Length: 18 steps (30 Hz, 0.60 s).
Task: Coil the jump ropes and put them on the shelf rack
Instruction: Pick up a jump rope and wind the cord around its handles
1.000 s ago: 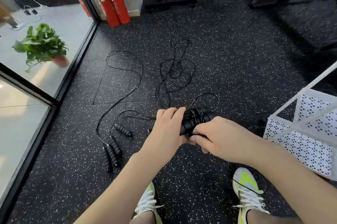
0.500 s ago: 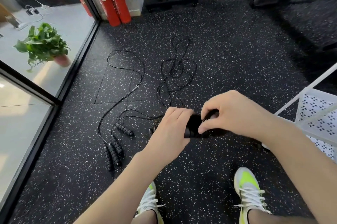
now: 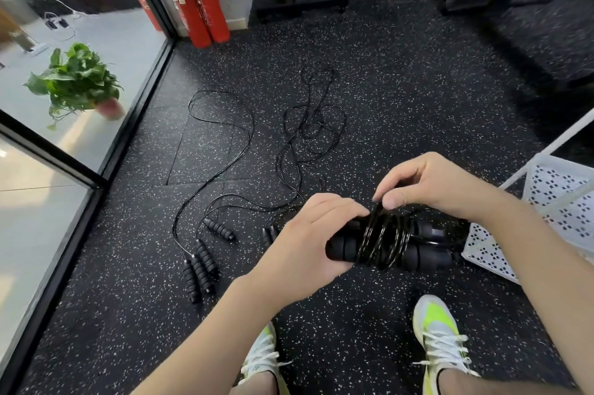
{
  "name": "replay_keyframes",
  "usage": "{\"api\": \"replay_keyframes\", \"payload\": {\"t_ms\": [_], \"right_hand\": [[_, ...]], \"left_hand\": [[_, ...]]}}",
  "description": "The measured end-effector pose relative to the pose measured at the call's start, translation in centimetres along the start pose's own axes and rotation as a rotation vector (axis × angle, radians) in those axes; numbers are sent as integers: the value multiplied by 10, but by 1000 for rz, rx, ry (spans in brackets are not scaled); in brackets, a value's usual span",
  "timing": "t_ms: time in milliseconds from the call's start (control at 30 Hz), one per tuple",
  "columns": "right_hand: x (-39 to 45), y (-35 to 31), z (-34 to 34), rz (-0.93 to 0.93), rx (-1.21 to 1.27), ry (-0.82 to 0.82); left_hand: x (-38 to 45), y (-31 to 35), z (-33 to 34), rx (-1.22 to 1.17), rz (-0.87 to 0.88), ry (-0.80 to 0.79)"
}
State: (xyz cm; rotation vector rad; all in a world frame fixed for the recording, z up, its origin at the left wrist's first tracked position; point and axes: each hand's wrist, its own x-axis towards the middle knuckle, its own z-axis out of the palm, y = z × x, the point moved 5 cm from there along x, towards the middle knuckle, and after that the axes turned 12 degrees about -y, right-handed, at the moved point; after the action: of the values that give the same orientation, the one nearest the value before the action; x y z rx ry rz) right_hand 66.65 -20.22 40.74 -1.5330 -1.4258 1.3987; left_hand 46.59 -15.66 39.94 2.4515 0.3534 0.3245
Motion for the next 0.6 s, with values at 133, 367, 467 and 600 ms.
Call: {"api": "replay_keyframes", "payload": {"t_ms": [133,367,467,600], "right_hand": [[4,26,7,54,379,-129],[11,31,56,-49,914,-150],[26,34,79,-108,1015,-258],[34,31,90,-143,947,-53]], "left_hand": [[-4,7,-5,-78,10,114],[-6,9,-16,-149,-137,308],[-3,7,-19,-199,-269,356],[-1,-4,-20,-152,-418,396]]}}
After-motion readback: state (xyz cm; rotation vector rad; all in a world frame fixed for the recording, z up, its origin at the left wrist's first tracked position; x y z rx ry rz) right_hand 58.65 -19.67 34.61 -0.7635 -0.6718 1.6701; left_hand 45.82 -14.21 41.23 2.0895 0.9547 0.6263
